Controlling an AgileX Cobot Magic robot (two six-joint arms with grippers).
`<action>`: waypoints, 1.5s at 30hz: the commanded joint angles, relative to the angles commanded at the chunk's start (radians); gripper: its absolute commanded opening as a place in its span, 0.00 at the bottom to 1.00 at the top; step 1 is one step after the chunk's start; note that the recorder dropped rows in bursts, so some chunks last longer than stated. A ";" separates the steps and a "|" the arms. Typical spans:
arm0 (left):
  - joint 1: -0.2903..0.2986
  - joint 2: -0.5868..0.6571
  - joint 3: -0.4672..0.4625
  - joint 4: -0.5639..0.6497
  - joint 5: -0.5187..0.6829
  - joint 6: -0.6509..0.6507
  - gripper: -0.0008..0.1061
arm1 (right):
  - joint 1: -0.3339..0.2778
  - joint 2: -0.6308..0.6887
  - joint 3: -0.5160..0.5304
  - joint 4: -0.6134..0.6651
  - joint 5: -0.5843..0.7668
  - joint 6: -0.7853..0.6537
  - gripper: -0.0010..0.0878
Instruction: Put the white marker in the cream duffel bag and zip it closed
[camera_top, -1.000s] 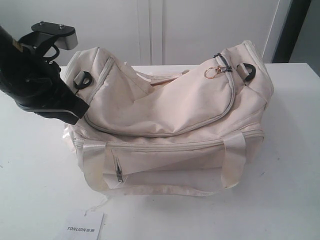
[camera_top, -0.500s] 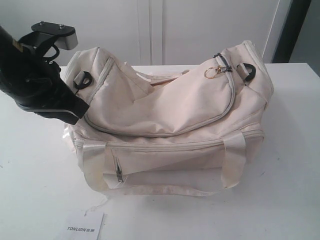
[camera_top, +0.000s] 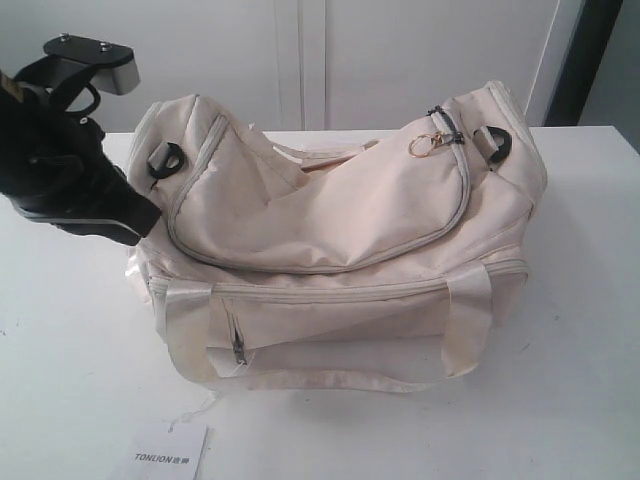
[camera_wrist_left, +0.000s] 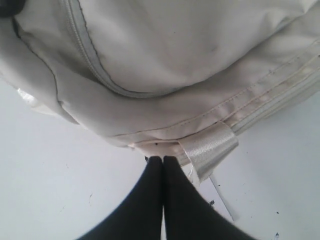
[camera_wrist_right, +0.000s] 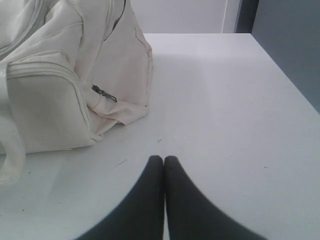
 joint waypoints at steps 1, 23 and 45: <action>0.005 -0.016 0.013 0.000 0.000 0.000 0.01 | 0.000 0.000 0.000 0.000 0.000 0.000 0.01; 0.262 -0.505 0.514 -0.001 -0.133 -0.049 0.01 | 0.000 0.000 0.000 0.000 0.000 0.000 0.01; 0.269 -0.945 0.885 0.015 -0.357 -0.049 0.01 | 0.000 0.000 0.000 0.000 0.000 0.000 0.01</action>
